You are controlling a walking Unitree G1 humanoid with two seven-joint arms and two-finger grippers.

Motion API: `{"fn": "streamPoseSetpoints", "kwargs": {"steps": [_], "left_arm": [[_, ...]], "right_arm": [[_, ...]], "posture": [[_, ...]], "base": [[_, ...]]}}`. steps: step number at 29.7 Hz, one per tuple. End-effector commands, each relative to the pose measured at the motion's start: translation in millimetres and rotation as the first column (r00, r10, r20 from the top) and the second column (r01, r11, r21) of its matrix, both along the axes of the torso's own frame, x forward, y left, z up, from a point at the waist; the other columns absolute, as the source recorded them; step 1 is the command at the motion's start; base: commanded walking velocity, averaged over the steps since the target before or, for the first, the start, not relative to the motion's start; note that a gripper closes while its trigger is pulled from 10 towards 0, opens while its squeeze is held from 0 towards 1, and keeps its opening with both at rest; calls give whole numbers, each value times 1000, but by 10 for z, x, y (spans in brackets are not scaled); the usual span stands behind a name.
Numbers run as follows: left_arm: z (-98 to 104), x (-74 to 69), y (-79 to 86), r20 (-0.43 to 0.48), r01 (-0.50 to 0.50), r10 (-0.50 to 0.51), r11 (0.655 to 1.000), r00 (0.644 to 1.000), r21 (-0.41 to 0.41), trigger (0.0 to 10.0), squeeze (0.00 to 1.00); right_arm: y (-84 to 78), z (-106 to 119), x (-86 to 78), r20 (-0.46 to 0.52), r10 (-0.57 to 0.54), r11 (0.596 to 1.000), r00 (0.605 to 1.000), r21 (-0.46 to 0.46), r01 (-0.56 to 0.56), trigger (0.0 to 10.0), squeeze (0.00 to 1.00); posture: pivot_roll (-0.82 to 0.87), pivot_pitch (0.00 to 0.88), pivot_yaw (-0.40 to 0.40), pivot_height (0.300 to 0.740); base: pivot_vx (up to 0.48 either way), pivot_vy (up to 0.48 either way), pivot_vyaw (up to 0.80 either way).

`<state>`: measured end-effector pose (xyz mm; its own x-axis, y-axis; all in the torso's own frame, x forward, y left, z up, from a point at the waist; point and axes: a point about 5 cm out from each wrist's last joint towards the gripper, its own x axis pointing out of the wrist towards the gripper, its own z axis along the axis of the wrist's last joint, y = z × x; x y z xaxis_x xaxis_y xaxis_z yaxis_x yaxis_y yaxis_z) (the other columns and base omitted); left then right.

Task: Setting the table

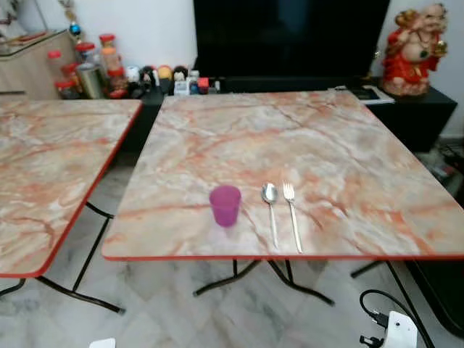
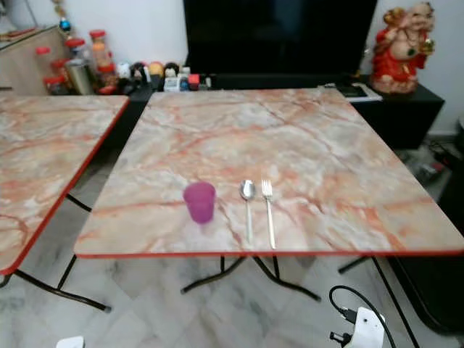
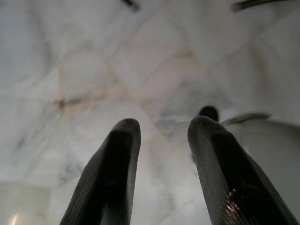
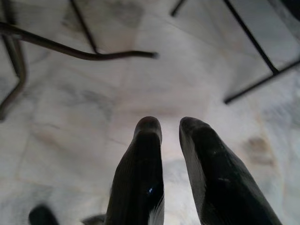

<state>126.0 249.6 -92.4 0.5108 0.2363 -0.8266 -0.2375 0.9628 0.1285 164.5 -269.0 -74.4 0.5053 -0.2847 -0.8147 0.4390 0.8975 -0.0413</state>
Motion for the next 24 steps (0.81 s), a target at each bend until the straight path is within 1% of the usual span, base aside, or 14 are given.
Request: {"fn": "streamPoseSetpoints", "kwargs": {"steps": [1,5,7,11,12,13,14,17,18,19,20,21,22,24], "left_arm": [[1,-32,48,-20,6,-6,1000,1000,21,10000,0],[-1,-36,43,-18,8,-7,1000,1000,19,10000,0],[0,-35,42,-14,5,-5,1000,1000,16,10000,0],[1,-33,42,-12,6,-6,1000,1000,17,10000,0],[2,-36,45,-11,4,-4,1000,1000,19,10000,0],[3,-40,51,-11,5,-5,1000,1000,22,10000,0],[3,-42,53,-11,6,-6,1000,1000,24,10000,0],[4,-40,55,-11,8,-8,1000,1000,26,10000,0],[5,-39,55,-11,7,-7,1000,1000,26,10000,0],[6,-36,58,-10,6,-6,1000,1000,26,10000,0],[8,-34,60,-9,6,-6,1000,1000,26,10000,0],[8,-34,60,-9,6,-6,1000,1000,26,10000,0],[10,-30,64,-8,7,-7,1000,1000,26,10000,0],[11,-29,66,-8,6,-6,1000,1000,24,10000,0]], "right_arm": [[57,4,53,10,13,1000,1000,12,-13,10000,0],[55,-4,31,9,17,1000,1000,15,-17,10000,0],[72,-32,-22,-11,50,999,999,13,-50,10000,0],[85,-52,-59,-30,81,997,996,5,-81,10000,0],[112,-88,-128,-58,120,993,991,2,-120,10000,0],[153,-140,-235,-98,169,985,981,4,-170,10000,0],[164,-155,-268,-108,180,984,978,6,-181,10000,0],[173,-163,-285,-117,201,979,973,3,-202,10000,0],[194,-169,-289,-130,257,966,958,-9,-260,10000,0],[244,-189,-314,-162,360,930,919,-12,-366,10000,0],[276,-204,-334,-183,418,904,890,-10,-427,10000,0],[276,-204,-334,-183,418,904,890,-10,-427,10000,0],[281,-208,-342,-193,437,894,878,-10,-447,10000,0],[255,-195,-323,-185,409,908,894,-19,-419,10000,0]], "posture": [[33,0,-28,732],[39,0,-32,732],[39,0,-32,732],[39,0,-32,732],[35,0,-29,732],[32,0,-29,732],[32,0,-29,732],[30,0,-28,732],[30,0,-27,732],[25,0,-26,732],[23,0,-26,732],[23,0,-26,732],[22,0,-25,732],[20,0,-24,732]], "base": [[0,0,0],[0,0,0],[0,0,0],[0,0,0],[0,0,0],[0,0,0],[0,0,0],[0,0,0],[0,0,0],[0,0,0],[0,0,0],[0,0,0],[0,0,0],[0,0,0]]}}
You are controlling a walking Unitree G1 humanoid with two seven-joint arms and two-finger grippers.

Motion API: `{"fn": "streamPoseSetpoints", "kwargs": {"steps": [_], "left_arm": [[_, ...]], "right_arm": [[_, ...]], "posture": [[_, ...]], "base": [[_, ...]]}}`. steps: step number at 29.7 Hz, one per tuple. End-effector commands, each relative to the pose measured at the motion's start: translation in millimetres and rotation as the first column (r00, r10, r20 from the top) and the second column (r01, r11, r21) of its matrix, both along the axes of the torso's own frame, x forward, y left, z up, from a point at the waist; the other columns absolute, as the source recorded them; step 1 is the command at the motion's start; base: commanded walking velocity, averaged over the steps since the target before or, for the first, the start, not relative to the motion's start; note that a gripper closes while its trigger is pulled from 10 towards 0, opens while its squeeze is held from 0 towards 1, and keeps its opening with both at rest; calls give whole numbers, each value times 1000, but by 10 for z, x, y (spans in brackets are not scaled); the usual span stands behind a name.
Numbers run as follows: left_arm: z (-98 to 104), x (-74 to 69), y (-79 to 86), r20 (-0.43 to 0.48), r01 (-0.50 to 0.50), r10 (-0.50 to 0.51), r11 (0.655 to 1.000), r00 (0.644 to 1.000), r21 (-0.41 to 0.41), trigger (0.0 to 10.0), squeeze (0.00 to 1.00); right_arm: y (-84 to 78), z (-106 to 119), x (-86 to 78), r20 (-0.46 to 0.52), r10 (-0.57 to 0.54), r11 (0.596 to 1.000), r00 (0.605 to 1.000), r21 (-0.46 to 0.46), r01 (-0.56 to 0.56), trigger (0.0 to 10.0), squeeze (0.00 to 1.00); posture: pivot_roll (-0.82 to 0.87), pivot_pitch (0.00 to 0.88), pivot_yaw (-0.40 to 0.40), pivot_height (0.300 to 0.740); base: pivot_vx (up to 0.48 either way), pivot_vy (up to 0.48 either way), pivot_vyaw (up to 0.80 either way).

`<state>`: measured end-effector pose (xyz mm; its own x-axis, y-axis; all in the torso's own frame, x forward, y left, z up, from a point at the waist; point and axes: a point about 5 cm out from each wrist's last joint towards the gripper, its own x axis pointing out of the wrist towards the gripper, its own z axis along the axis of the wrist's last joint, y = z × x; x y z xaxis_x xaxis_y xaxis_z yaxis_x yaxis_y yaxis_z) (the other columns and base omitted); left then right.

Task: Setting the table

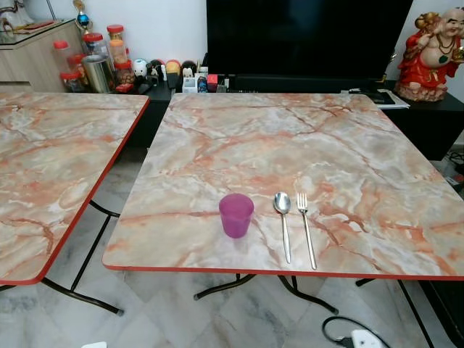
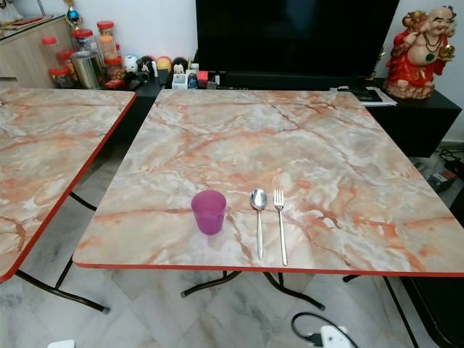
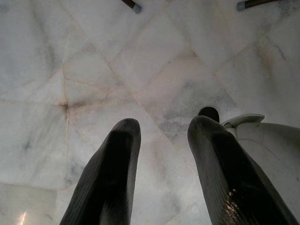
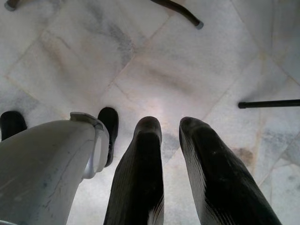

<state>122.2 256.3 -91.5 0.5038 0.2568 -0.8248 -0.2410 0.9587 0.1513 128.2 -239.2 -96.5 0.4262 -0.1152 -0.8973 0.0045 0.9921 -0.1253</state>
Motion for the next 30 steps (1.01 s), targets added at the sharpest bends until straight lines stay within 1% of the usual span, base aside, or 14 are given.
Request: {"fn": "streamPoseSetpoints", "kwargs": {"steps": [1,6,8,16,30], "left_arm": [[2,10,-1,0,9,-9,1000,1000,1,10000,0],[5,15,0,1,12,-12,1000,1000,1,10000,0],[9,20,6,1,23,-23,1000,1000,11,10000,0],[11,22,10,2,26,-26,1000,1000,17,10000,0],[6,27,-11,2,26,-26,1000,1000,13,10000,0]], "right_arm": [[-48,30,50,20,-7,1000,1000,-15,7,10000,0],[-48,38,72,29,-10,1000,1000,-15,11,10000,0],[-48,37,68,39,-41,999,998,-9,42,10000,0],[-56,36,60,41,-53,998,998,-21,54,10000,0],[-72,38,58,36,-61,998,997,-19,62,10000,0]], "posture": [[20,0,-24,732],[21,0,-22,732],[22,0,-20,732],[24,0,-19,732],[27,0,-29,732]], "base": [[0,0,0],[0,0,0],[0,-161,0],[0,-383,0],[0,-446,0]]}}
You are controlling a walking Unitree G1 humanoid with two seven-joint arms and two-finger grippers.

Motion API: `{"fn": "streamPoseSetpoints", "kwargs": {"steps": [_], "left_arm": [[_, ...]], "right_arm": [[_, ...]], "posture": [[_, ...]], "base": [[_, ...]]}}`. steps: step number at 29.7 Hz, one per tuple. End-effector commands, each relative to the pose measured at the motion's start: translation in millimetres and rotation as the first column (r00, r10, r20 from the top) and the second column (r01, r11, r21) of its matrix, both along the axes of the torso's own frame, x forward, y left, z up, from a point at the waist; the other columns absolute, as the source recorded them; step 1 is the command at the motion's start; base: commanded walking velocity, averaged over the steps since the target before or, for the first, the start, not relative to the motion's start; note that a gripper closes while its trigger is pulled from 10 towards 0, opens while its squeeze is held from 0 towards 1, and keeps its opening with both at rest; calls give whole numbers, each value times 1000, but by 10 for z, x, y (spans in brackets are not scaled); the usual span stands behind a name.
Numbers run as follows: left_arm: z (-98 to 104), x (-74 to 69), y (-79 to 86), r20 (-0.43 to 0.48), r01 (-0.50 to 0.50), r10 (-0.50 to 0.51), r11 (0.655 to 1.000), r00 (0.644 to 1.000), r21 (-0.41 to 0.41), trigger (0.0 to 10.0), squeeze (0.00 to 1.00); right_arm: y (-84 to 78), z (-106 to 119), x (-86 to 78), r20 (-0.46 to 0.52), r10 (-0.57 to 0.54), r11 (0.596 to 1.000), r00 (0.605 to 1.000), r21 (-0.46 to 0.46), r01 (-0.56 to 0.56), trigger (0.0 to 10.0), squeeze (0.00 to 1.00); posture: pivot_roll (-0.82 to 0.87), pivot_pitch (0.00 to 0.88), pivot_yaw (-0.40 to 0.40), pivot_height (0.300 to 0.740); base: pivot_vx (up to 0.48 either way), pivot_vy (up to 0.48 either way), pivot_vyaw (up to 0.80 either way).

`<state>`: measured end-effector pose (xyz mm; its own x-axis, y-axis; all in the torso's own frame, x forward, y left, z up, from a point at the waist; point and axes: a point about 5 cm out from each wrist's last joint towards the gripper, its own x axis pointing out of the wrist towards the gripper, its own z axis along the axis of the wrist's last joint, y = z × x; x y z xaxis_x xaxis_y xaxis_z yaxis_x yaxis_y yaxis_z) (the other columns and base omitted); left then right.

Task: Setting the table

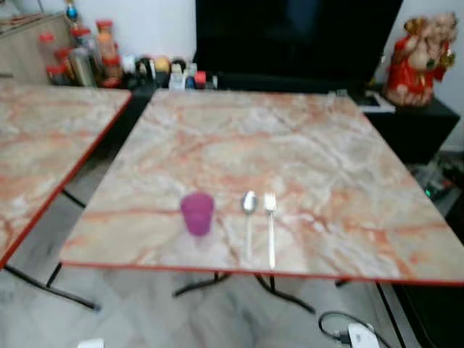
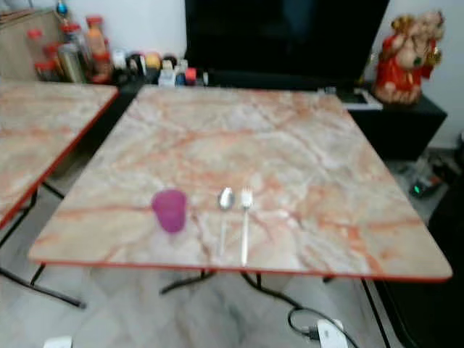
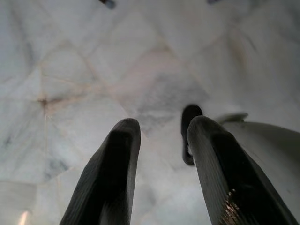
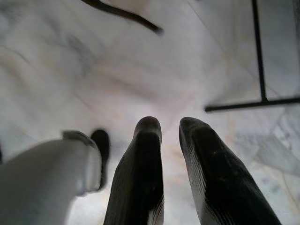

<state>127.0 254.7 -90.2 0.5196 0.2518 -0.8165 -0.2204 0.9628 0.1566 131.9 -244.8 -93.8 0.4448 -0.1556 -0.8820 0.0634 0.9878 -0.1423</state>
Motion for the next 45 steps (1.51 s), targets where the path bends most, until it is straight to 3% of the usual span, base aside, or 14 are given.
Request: {"fn": "streamPoseSetpoints", "kwargs": {"steps": [1,20,23,27,29,33,35,36,39,41,42,43,45], "left_arm": [[-7,-21,4,-10,3,-3,1000,1000,5,10000,0],[4,-11,-1,33,-46,46,999,998,14,10000,0],[27,-16,33,78,-127,122,990,989,61,10000,0],[50,-68,91,113,-263,247,952,962,158,10000,0],[576,525,662,326,-332,222,882,919,334,10000,0],[857,642,923,420,-423,228,779,879,462,10000,0],[1032,718,1030,492,-474,211,719,845,507,10000,0],[1189,802,1081,561,-513,178,681,808,523,10000,0],[1407,939,1120,648,-555,125,651,751,518,10000,0],[1605,1085,1128,712,-573,78,658,698,489,10000,0],[1605,1085,1128,712,-573,78,658,698,489,10000,0],[1824,1340,1036,772,-510,4,754,635,415,10000,0],[2025,1542,928,809,-434,-80,811,582,393,10000,0]], "right_arm": [[-18,12,20,6,-5,1000,1000,-3,5,10000,0],[-42,10,2,13,-74,997,997,-4,74,10000,0],[-42,11,3,14,-77,997,997,-6,77,10000,0],[-39,10,2,16,-82,997,996,-6,82,10000,0],[-38,10,3,17,-83,997,996,-6,83,10000,0],[-36,10,4,19,-84,996,996,-4,84,10000,0],[-33,8,3,19,-84,996,996,-2,84,10000,0],[-31,8,2,18,-85,996,996,-1,85,10000,0],[-27,6,0,18,-86,996,996,1,86,10000,0],[-26,6,0,19,-88,996,996,2,88,10000,0],[-26,6,0,19,-88,996,996,2,88,10000,0],[-26,5,-1,20,-94,996,995,2,94,10000,0],[-27,5,-3,20,-97,995,995,2,97,10000,0]], "posture": [[27,0,-29,732],[36,0,-45,732],[40,0,-47,732],[42,0,-47,732],[49,0,-48,732],[49,0,-48,732],[51,0,-48,732],[51,0,-48,732],[51,0,-44,732],[51,0,-44,732],[51,0,-44,732],[50,0,-42,732],[50,0,-42,732]], "base": [[0,-454,0],[0,-72,0],[0,0,0],[0,0,0],[0,0,0],[0,0,0],[0,0,0],[0,0,0],[0,0,0],[0,0,0],[0,0,0],[0,0,0],[0,0,0]]}}
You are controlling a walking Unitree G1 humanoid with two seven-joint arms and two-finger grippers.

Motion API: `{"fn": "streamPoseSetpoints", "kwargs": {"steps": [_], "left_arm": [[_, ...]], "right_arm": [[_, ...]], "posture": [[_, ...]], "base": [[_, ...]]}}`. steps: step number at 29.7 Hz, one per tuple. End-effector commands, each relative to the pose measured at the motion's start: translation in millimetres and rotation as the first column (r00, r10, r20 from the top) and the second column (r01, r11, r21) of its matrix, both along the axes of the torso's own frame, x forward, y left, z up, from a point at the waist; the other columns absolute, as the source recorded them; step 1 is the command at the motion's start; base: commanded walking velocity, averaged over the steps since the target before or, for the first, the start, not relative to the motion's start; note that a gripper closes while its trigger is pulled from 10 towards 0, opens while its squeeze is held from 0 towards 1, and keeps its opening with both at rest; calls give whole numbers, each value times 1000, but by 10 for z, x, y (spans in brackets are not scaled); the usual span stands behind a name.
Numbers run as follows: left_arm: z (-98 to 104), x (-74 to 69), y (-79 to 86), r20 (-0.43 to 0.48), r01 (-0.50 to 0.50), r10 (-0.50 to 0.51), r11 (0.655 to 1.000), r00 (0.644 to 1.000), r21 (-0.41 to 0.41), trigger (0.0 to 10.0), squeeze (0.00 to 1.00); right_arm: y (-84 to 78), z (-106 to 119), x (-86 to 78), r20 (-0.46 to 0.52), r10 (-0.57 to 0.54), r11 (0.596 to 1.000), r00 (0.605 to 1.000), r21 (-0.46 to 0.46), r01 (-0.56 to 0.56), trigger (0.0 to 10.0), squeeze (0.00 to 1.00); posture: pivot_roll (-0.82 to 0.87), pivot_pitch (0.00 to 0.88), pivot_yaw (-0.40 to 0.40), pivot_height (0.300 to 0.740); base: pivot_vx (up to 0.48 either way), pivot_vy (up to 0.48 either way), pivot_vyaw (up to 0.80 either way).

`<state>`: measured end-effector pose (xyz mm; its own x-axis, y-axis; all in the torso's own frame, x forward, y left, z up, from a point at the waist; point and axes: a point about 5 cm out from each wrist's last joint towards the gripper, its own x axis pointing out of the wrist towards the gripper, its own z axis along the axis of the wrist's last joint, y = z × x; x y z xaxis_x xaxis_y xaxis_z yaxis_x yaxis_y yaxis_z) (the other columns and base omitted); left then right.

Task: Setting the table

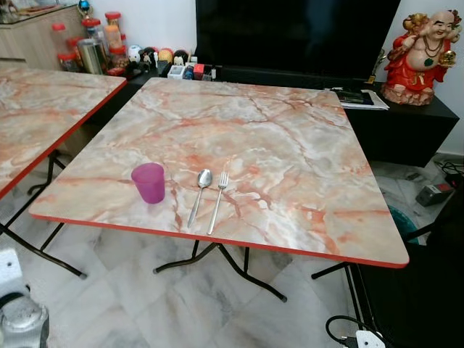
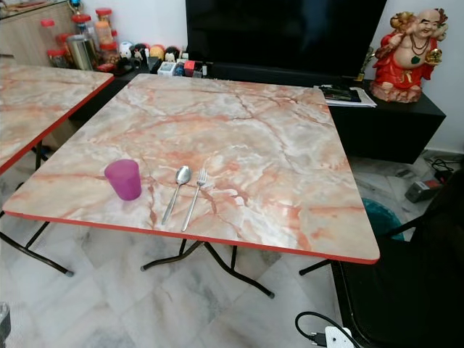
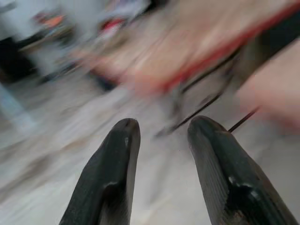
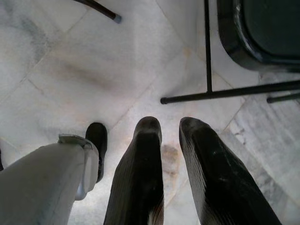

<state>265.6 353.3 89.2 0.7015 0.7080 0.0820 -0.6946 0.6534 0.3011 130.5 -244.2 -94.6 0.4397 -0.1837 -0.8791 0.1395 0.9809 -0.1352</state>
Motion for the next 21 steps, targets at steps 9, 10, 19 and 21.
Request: {"fn": "streamPoseSetpoints", "kwargs": {"steps": [9,10,19,21], "left_arm": [[778,833,-640,269,469,-414,864,870,-185,10000,0],[804,882,-701,279,498,-435,839,857,-222,10000,0],[1101,1102,-1090,302,642,-579,744,758,-185,10000,0],[1078,1106,-1096,304,643,-575,734,760,-218,10000,0]], "right_arm": [[-32,11,7,12,-34,999,999,-7,34,10000,0],[-31,11,6,12,-35,999,999,-7,35,10000,0],[-21,7,3,18,-58,998,998,0,58,10000,0],[-20,7,5,21,-66,998,998,2,66,10000,0]], "posture": [[45,0,-31,732],[45,0,-31,732],[38,0,-20,732],[36,0,-20,732]], "base": [[0,0,0],[0,0,0],[0,0,0],[0,141,0]]}}
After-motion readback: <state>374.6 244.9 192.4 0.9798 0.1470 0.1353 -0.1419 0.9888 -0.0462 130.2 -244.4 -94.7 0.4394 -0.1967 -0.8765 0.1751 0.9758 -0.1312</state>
